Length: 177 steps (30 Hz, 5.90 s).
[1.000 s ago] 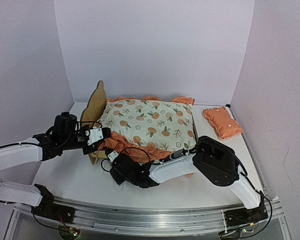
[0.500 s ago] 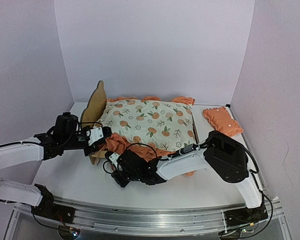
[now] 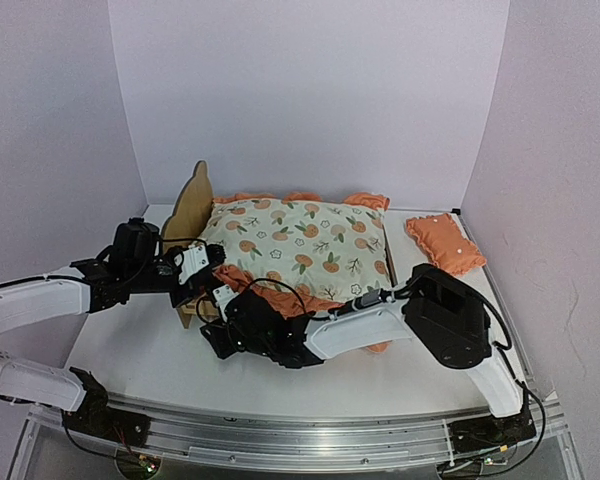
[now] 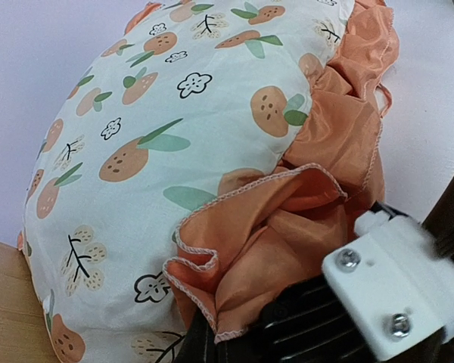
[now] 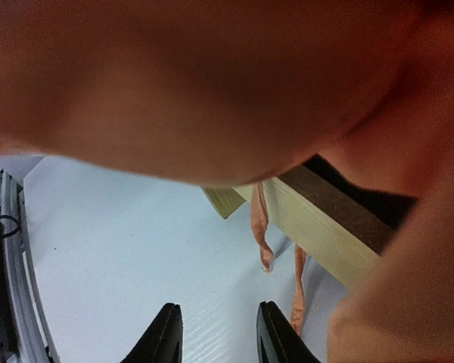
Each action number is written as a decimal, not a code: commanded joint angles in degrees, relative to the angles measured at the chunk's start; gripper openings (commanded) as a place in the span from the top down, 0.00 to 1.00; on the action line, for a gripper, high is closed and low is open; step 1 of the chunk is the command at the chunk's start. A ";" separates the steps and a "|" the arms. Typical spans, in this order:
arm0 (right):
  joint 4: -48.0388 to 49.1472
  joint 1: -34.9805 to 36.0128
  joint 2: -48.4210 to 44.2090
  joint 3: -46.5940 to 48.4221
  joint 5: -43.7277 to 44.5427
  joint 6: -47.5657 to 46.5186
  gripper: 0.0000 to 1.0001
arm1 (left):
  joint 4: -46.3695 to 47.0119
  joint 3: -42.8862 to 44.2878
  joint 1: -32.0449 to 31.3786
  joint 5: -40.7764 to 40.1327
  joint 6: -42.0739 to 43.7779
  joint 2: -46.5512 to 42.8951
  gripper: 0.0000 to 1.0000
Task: Set up the pet bed
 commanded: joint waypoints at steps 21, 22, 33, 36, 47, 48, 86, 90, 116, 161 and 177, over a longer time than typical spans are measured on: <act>4.53 -0.32 6.75 8.16 10.17 6.71 1.00 | -1.10 1.47 -0.36 2.37 -1.33 0.17 1.00; 4.55 -0.32 5.50 6.83 7.86 6.18 1.00 | -1.03 1.24 -0.36 2.21 -1.01 0.09 1.00; 4.07 -0.67 -3.58 -2.45 -10.27 5.59 1.00 | -9.68 -1.17 -0.41 7.69 6.00 -2.93 0.45; 3.85 -1.63 -5.51 -5.15 -13.87 7.18 1.00 | -12.58 -1.81 -0.30 8.38 8.19 -5.14 0.43; 0.54 -3.20 -7.39 -5.34 -20.64 6.96 1.00 | -20.99 -2.91 -0.27 12.61 21.71 -9.26 0.44; 0.35 -3.28 -7.47 -5.08 -21.08 6.89 1.00 | -22.52 -2.53 -0.27 13.78 24.30 -9.57 0.45; -1.86 -5.33 -9.51 -6.44 -26.44 5.69 1.00 | -18.34 6.25 10.30 26.02 42.24 3.15 1.00; -1.86 -5.33 -9.12 -6.42 -26.94 6.29 1.00 | -4.97 4.23 10.28 20.82 32.59 3.82 1.00; -1.61 -6.93 -11.05 -4.73 -27.42 11.54 1.00 | -30.25 7.27 9.74 28.39 32.66 -4.89 0.19; -1.69 -7.91 -10.44 -5.72 -27.26 12.97 1.00 | 10.16 -15.48 7.11 13.72 27.25 -5.70 0.41; -1.60 -7.88 -9.58 -5.04 -30.40 15.16 1.00 | 13.41 -9.55 7.20 15.29 30.69 4.73 0.63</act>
